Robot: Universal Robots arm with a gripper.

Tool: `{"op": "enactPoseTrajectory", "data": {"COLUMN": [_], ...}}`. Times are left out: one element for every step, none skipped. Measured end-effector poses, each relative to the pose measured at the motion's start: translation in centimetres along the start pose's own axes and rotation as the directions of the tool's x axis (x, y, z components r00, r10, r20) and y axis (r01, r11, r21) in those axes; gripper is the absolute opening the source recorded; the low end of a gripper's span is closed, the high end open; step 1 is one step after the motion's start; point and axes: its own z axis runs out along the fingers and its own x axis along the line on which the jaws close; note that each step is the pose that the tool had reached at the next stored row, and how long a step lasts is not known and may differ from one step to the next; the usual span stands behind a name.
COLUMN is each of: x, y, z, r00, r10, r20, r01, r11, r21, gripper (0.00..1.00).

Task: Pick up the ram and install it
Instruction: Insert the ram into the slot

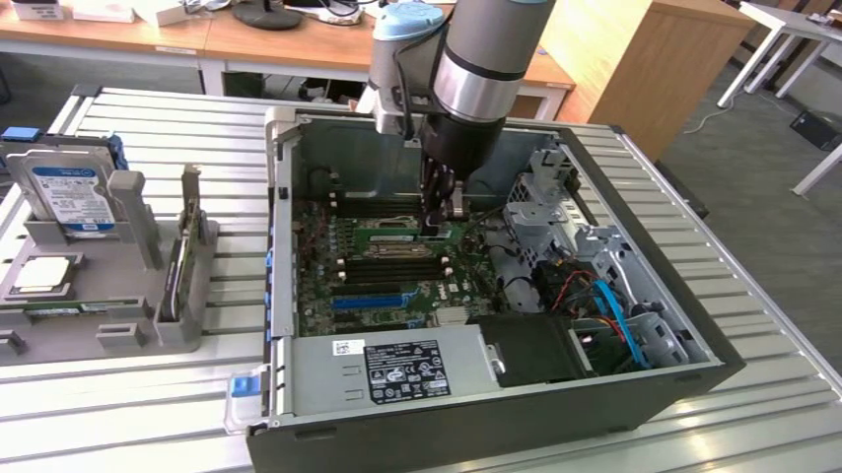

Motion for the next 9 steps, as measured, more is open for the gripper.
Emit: {"op": "enactPoseTrajectory", "data": {"x": [0.00, 0.00, -0.01, 0.00, 0.00, 0.01, 0.01, 0.01, 0.01], "y": [0.00, 0.00, 0.00, 0.00, -0.01, -0.01, -0.01, -0.01, -0.01], "z": [0.00, 0.01, 0.08, 0.15, 0.22, 0.32, 0.41, 0.49, 0.58], "r00": [1.0000, 1.0000, 1.0000, 1.0000, 1.0000, 1.0000, 1.0000, 1.0000, 1.0000], "r10": [0.000, 0.000, 0.000, 0.000, 0.000, 0.000, 0.000, 0.000, 0.000], "r20": [0.0000, 0.0000, 0.0006, 0.0003, 0.0000, 0.0000, -0.0001, 0.0000, -0.0001], "r01": [0.000, 0.000, 0.000, 0.000, 0.000, 0.000, 0.000, 0.000, 0.000], "r11": [1.0000, 1.0000, 1.0000, 1.0000, 1.0000, 1.0000, 1.0000, 1.0000, 1.0000], "r21": [0.0000, 0.0000, 0.0002, 0.0001, 0.0000, 0.0001, 0.0000, 0.0000, 0.0000], "gripper": [0.12, 0.12, 0.12, 0.12, 0.12, 0.12, 0.12, 0.12, 0.12]}}
